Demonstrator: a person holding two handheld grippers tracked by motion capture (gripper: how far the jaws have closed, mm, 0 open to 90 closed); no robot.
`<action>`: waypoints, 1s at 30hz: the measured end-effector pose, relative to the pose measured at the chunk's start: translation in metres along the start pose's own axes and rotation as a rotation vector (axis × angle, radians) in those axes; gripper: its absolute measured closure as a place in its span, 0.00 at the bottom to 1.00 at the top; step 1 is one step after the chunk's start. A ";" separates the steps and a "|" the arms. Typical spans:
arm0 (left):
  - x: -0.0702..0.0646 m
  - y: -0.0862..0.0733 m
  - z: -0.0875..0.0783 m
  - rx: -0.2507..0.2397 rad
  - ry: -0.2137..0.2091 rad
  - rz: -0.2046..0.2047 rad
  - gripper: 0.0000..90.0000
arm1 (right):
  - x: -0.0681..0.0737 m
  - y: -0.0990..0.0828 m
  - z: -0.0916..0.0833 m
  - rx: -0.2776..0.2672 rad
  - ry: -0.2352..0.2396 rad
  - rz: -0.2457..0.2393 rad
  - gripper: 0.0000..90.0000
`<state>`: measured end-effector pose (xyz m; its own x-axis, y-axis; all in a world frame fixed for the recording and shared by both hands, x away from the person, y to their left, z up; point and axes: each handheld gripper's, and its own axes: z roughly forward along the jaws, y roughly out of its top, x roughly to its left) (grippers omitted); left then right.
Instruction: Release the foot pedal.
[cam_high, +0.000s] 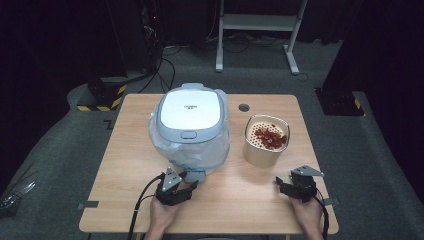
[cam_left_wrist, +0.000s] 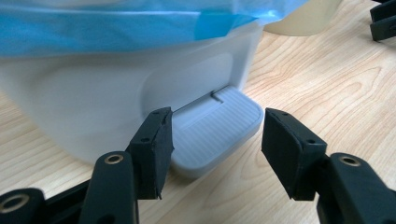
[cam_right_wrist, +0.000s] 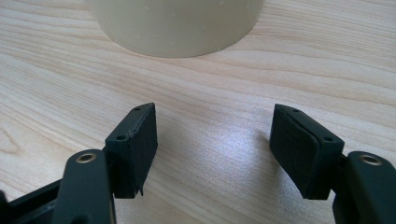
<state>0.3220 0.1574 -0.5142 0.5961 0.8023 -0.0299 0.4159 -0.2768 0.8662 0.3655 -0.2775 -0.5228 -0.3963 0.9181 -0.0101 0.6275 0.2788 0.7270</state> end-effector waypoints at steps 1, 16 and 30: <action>0.002 -0.002 -0.004 -0.002 0.002 -0.010 0.48 | 0.000 0.000 0.000 0.000 0.000 0.000 0.36; 0.022 -0.011 -0.018 0.018 0.071 -0.060 0.47 | 0.000 0.000 0.000 -0.001 0.000 -0.001 0.36; 0.052 -0.020 -0.026 0.093 0.178 -0.095 0.46 | 0.000 0.000 0.000 -0.001 -0.001 -0.002 0.36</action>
<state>0.3272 0.2181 -0.5203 0.4242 0.9055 -0.0140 0.5310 -0.2361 0.8138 0.3657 -0.2776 -0.5228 -0.3967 0.9179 -0.0121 0.6264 0.2804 0.7274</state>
